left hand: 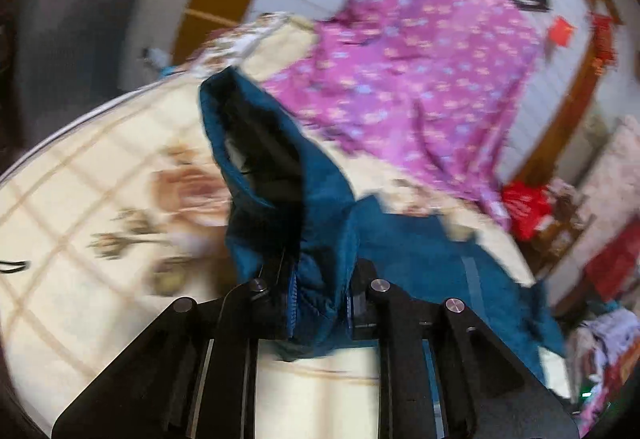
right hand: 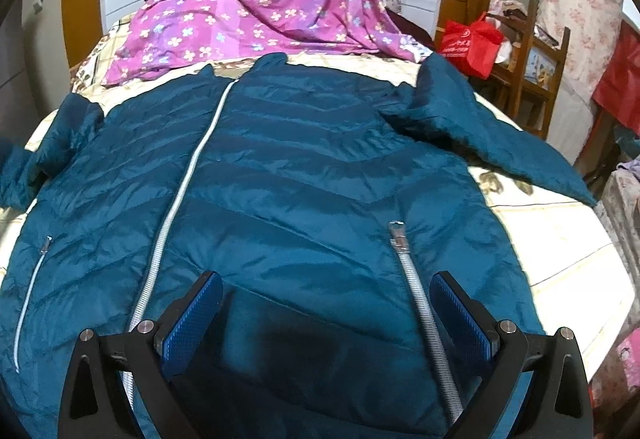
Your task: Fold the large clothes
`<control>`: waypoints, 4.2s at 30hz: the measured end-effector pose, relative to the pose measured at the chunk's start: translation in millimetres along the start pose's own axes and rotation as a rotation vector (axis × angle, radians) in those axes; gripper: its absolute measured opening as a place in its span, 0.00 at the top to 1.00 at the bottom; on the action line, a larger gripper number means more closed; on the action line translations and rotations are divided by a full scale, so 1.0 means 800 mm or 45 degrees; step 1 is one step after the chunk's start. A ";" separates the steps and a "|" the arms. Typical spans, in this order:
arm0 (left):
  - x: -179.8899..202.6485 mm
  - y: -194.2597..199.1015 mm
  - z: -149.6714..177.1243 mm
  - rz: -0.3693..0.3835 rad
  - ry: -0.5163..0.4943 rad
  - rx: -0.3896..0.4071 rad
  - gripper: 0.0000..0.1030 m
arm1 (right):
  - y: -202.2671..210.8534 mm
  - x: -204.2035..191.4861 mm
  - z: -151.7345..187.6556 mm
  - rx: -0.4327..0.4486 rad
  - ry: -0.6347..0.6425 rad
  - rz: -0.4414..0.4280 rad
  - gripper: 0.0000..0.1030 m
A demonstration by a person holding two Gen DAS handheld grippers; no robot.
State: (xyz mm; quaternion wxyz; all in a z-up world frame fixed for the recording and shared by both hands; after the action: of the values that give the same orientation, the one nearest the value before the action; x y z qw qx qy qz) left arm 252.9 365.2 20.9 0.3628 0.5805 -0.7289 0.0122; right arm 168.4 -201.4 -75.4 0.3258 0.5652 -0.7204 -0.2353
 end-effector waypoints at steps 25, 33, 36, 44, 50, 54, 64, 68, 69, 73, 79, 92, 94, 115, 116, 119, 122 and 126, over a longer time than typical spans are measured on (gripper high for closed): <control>0.442 -0.273 0.161 0.734 -0.023 -0.445 0.85 | 0.006 0.110 0.028 -0.048 -0.064 0.072 0.00; 0.437 -0.342 0.223 0.677 0.062 -0.574 0.82 | -0.004 0.118 0.032 -0.094 -0.066 0.040 0.00; 0.430 -0.348 0.237 0.656 0.100 -0.619 0.59 | -0.006 0.117 0.031 -0.097 -0.073 0.028 0.00; 0.425 -0.312 0.246 0.685 0.148 -0.651 0.23 | -0.006 0.111 0.030 -0.095 -0.076 0.028 0.00; 0.354 -0.260 0.213 0.577 0.148 -0.543 0.22 | -0.004 0.118 0.029 -0.080 -0.124 0.061 0.00; 0.276 -0.223 0.175 0.358 0.106 -0.419 0.23 | 0.005 0.120 0.016 -0.004 -0.178 0.046 0.00; 0.157 -0.223 0.157 -0.110 0.057 -0.288 0.23 | -0.035 0.066 -0.123 0.106 -0.299 -0.250 0.00; 0.145 -0.230 0.166 -0.153 0.085 -0.333 0.22 | -0.092 0.044 -0.150 0.010 -0.213 -0.093 0.01; 0.145 -0.231 0.167 -0.166 0.083 -0.341 0.22 | -0.109 0.045 -0.149 -0.006 -0.179 -0.013 0.01; 0.153 -0.233 0.169 -0.189 0.081 -0.355 0.23 | -0.175 0.076 -0.116 -0.209 -0.141 0.153 0.14; 0.151 -0.230 0.165 -0.181 0.126 -0.362 0.23 | -0.139 0.106 -0.125 -0.048 -0.266 0.228 0.14; 0.148 -0.244 0.171 -0.249 0.023 -0.417 0.22 | -0.184 -0.022 -0.154 -0.142 -0.103 -0.443 0.14; 0.148 -0.246 0.173 -0.267 0.002 -0.420 0.22 | -0.207 -0.008 -0.151 -0.178 -0.137 -0.350 0.13; 0.157 -0.253 0.187 -0.377 -0.112 -0.431 0.21 | -0.147 -0.055 -0.173 0.006 0.018 -0.365 0.05; 0.157 -0.252 0.187 -0.374 -0.107 -0.429 0.21 | -0.161 -0.059 -0.169 -0.039 0.034 -0.326 0.04; 0.155 -0.250 0.187 -0.359 -0.078 -0.403 0.21 | -0.209 -0.057 -0.159 -0.176 -0.001 -0.300 0.00; 0.155 -0.250 0.185 -0.360 -0.068 -0.390 0.21 | -0.219 -0.052 -0.167 -0.167 -0.030 -0.319 0.00; 0.156 -0.249 0.186 -0.358 -0.051 -0.392 0.21 | -0.219 -0.051 -0.161 -0.159 -0.006 -0.293 0.00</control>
State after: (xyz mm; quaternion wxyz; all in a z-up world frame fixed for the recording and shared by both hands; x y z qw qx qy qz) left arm 339.0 130.9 -101.3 0.4307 0.6142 -0.6411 -0.1618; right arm 385.0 -201.7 -120.7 0.3298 0.6221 -0.6355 -0.3169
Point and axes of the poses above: each gripper's, at about its wrist camera, not at the fingertips, and y roughly against the way its jaws point, x to its right, z to its underside, the point moved 4 cm from there along -y, roughly the way its jaws point, and after that the axes turned 10 degrees about z, right-handed, at the moved point
